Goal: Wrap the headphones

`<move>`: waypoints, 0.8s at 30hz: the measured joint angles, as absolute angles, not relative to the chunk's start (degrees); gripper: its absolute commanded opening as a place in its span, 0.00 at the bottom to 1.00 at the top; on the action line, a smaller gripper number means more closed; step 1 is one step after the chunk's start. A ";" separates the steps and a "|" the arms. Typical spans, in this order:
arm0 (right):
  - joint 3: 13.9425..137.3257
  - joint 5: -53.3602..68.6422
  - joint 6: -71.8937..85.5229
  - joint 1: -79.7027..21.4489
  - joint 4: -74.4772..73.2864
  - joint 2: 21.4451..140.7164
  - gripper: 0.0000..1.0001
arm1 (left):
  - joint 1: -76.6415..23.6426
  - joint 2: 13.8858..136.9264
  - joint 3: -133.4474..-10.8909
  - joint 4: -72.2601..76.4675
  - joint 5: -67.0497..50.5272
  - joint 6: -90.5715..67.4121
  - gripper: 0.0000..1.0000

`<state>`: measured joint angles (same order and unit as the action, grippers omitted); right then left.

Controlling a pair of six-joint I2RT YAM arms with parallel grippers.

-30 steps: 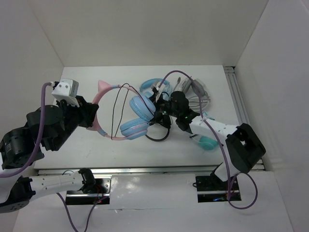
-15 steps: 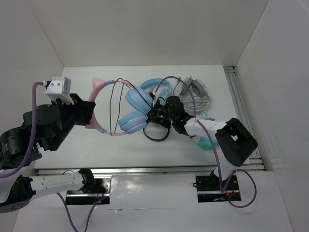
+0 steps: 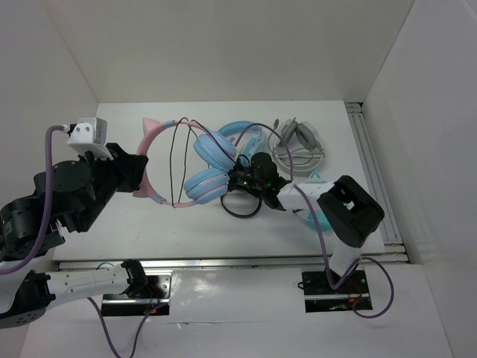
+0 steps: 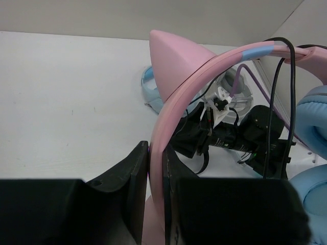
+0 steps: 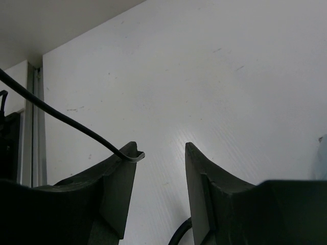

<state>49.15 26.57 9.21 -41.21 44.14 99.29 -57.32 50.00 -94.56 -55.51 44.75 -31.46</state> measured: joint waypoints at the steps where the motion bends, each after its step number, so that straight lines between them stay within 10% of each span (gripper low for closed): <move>1: 49.15 26.85 9.58 -41.28 44.51 99.57 0.50 | -57.32 50.00 -94.56 -55.40 44.75 -31.62 0.00; 24: 50.04 28.99 18.52 -46.28 57.10 106.34 0.51 | -57.32 47.16 -92.79 -52.27 45.08 -32.01 0.00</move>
